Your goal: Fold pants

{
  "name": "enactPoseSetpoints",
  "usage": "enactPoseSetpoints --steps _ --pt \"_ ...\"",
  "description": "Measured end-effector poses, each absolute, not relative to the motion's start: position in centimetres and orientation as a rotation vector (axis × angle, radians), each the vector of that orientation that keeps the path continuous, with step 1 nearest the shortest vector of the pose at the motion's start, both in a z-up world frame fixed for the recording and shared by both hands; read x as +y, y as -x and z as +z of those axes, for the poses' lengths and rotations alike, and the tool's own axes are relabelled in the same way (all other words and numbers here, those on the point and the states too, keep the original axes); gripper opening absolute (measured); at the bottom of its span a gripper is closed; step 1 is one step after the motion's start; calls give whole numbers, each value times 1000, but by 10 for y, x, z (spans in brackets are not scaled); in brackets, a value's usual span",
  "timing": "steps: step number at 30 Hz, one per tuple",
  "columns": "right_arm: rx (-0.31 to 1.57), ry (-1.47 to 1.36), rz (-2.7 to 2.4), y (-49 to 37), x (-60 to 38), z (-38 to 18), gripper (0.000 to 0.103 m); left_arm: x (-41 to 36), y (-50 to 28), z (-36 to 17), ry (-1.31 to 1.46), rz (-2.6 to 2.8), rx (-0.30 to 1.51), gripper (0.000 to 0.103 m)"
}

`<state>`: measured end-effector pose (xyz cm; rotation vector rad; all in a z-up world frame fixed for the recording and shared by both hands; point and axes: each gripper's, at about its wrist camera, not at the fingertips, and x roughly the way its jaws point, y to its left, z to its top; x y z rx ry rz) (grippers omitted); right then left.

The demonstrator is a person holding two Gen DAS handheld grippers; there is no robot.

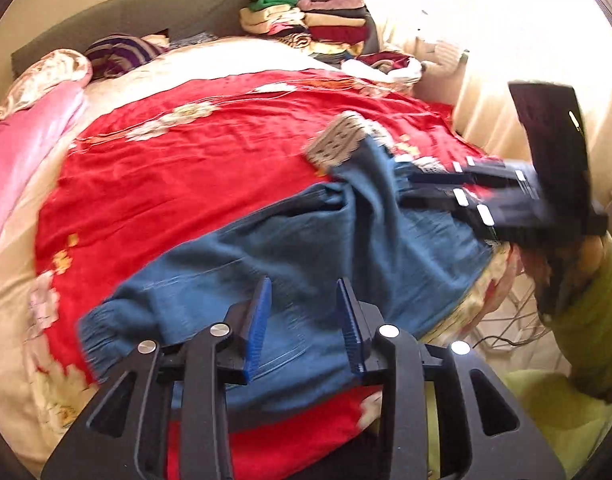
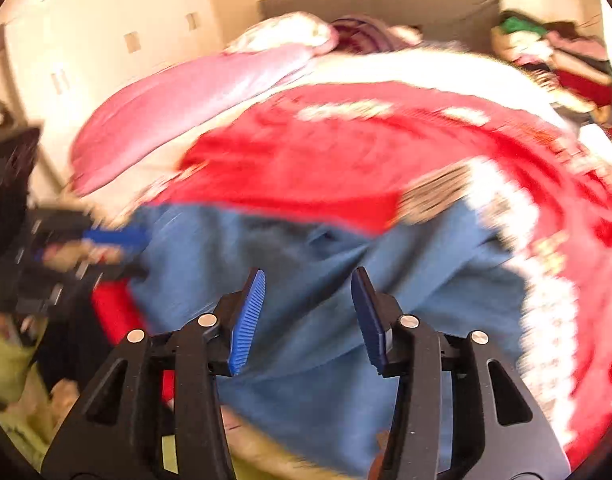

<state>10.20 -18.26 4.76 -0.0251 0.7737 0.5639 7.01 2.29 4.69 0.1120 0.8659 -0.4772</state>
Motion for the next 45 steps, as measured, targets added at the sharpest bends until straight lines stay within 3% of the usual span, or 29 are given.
enactPoseSetpoints --steps 5,11,31,32,33,35,45 --pt "761 -11 465 -146 -220 72 46 -4 -81 40 10 -501 876 46" --pt "802 -19 453 -195 -231 70 50 -37 -88 29 -13 -503 886 46" --pt "1074 190 319 -288 -146 -30 50 -57 -105 -37 10 -502 975 46" --pt "1077 190 307 -290 -147 -33 46 -58 -105 -40 10 -506 976 46" --pt "1068 194 286 -292 -148 -36 26 -58 -105 -41 10 -511 975 46" --pt "1037 228 265 -292 -151 -36 7 -59 -105 -44 5 -514 973 45" --pt "883 -131 333 -243 -250 21 5 -58 -103 -41 7 -529 930 44"
